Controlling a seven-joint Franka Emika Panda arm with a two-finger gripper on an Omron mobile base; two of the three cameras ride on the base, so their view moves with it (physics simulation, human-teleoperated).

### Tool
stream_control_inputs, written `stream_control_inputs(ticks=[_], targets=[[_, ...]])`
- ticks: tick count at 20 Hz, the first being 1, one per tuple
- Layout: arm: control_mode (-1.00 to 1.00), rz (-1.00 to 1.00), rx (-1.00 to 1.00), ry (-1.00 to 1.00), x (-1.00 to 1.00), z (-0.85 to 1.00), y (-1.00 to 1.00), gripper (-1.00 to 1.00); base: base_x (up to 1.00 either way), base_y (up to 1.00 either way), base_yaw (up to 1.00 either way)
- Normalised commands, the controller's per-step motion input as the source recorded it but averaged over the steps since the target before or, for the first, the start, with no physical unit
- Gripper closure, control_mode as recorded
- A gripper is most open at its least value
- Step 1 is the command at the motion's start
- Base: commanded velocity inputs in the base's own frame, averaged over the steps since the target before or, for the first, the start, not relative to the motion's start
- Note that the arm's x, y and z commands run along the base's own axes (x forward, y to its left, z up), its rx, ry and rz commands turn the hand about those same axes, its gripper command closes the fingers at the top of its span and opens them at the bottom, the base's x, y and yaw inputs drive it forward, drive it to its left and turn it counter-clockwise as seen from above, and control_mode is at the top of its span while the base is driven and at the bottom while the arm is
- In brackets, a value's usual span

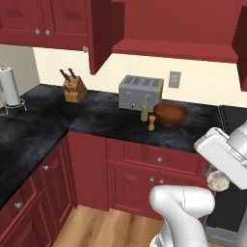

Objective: Retrieve the bottle and the shaker from the cabinet and place them next to the mixing bowl on the counter. Then add garlic from the fridge to the mixing bowl.

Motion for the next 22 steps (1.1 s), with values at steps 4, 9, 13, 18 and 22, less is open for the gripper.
stream_control_inputs(ticks=[4, 9, 13, 18, 22], targets=[[1.0, 0.0, 0.0, 0.0, 0.0, 0.0, 0.0, 1.0, 0.65, 0.0, -0.33], [1.0, 0.0, 0.0, 0.0, 0.0, 0.0, 0.0, 1.0, 0.65, 0.16, -0.28], [1.0, 0.0, 0.0, 0.0, 0.0, 0.0, 0.0, 1.0, 0.61, 0.29, -0.19], [1.0, 0.0, 0.0, 0.0, 0.0, 0.0, 0.0, 1.0, 0.54, 0.31, -0.18], [1.0, 0.0, 0.0, 0.0, 0.0, 0.0, 0.0, 1.0, 0.5, 0.33, -0.16]])
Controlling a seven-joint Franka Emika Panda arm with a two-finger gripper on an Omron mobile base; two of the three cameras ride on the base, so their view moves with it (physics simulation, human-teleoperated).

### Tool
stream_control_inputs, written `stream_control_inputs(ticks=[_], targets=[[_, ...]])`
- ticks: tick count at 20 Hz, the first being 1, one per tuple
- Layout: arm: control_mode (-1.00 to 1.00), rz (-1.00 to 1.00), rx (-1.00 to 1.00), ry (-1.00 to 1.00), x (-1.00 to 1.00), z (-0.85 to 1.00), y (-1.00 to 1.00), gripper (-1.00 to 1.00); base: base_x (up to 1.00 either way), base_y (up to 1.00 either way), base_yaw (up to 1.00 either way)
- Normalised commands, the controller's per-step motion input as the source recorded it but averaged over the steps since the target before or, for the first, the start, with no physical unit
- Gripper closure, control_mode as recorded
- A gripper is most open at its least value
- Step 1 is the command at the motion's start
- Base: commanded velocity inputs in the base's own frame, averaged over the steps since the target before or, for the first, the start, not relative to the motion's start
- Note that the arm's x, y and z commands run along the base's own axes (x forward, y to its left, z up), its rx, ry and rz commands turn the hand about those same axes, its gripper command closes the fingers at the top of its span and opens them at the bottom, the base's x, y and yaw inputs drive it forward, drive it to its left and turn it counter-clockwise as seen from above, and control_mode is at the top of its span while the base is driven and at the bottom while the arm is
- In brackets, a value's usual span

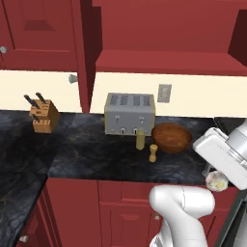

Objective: Retrieve the bottle and the shaker from the cabinet and place them next to the mixing bowl on the counter. Then add garlic from the fridge to the mixing bowl.

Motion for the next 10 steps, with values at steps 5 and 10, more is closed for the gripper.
stream_control_inputs(ticks=[5, 10], targets=[[1.0, 0.0, 0.0, 0.0, 0.0, 0.0, 0.0, 1.0, 0.36, 0.27, -0.13], [1.0, 0.0, 0.0, 0.0, 0.0, 0.0, 0.0, 1.0, 0.25, 0.21, -0.11]])
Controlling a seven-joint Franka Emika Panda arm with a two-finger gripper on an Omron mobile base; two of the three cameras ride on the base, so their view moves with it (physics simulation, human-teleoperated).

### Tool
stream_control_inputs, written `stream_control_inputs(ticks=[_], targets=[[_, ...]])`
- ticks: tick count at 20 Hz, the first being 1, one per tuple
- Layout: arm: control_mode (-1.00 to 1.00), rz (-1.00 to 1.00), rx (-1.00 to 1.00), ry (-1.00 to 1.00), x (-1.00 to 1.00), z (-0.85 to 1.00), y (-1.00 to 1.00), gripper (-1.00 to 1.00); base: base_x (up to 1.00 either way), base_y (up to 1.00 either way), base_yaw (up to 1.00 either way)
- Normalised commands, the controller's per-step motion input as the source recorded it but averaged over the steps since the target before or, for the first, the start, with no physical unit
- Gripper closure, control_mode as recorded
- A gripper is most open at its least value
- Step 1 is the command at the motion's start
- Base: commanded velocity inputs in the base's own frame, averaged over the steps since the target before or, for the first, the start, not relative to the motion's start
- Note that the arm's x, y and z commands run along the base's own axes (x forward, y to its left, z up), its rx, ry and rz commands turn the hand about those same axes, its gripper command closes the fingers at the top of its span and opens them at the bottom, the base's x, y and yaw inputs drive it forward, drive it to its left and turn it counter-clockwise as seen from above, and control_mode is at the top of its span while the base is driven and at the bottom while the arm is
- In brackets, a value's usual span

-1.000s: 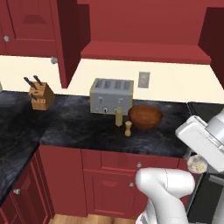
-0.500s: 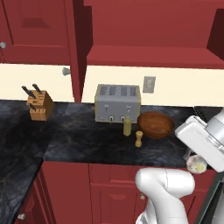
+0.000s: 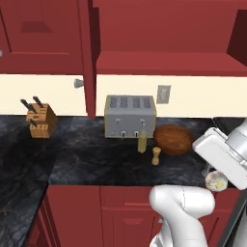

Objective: Retrieve the bottle and the shaker from the cabinet and place them next to the mixing bowl on the counter. Then add garlic from the fridge to the mixing bowl.

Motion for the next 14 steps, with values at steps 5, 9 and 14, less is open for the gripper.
stream_control_inputs(ticks=[5, 9, 14], targets=[[-1.0, -0.08, 0.0, 0.0, 0.05, 0.12, 0.0, 1.0, 0.08, 0.06, -0.04], [-1.0, -0.24, 0.0, 0.0, 0.0, 0.2, 0.0, 1.0, 0.0, 0.0, 0.0], [-1.0, -0.42, 0.0, 0.0, 0.0, 0.01, -0.26, 1.0, 0.0, 0.0, 0.0]])
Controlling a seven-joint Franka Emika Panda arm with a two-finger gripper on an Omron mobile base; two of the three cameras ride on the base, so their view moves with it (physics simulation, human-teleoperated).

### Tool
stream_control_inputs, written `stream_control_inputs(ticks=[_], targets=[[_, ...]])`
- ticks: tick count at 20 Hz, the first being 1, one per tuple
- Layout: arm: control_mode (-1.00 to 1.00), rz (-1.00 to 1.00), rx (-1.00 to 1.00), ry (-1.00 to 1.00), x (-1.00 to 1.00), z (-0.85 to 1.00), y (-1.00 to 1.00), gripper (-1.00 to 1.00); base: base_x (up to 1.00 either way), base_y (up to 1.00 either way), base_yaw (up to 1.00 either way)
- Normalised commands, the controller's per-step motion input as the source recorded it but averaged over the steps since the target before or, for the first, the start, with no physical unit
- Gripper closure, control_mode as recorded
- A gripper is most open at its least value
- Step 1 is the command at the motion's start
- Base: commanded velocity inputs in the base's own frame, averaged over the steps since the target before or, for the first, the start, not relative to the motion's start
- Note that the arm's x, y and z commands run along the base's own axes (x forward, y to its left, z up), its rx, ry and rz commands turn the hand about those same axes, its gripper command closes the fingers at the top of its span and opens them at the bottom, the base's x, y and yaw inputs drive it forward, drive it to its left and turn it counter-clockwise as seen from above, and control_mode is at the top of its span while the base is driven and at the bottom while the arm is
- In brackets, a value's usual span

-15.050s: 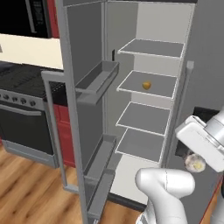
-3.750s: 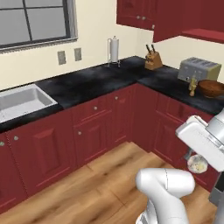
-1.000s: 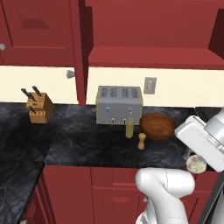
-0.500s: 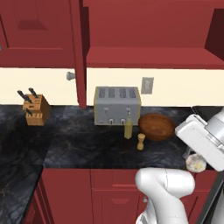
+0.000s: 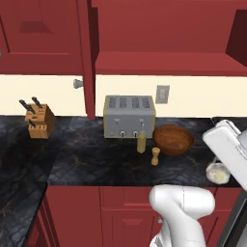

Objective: Retrieve the bottle and the shaker from the cabinet and place them next to the mixing bowl on the counter. Then add garlic from the fridge to the mixing bowl.

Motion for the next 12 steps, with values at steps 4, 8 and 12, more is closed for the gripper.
stream_control_inputs(ticks=[4, 8, 12], targets=[[-1.0, -0.47, 0.0, 0.0, 0.02, -0.01, -0.44, 1.0, 0.0, 0.0, 0.0], [-1.0, -0.36, 0.0, 0.0, 0.29, 0.0, -0.49, 1.0, 0.0, 0.0, 0.0], [-1.0, -0.27, 0.0, 0.0, 0.44, 0.0, -0.51, 1.0, 0.0, 0.0, 0.0]])
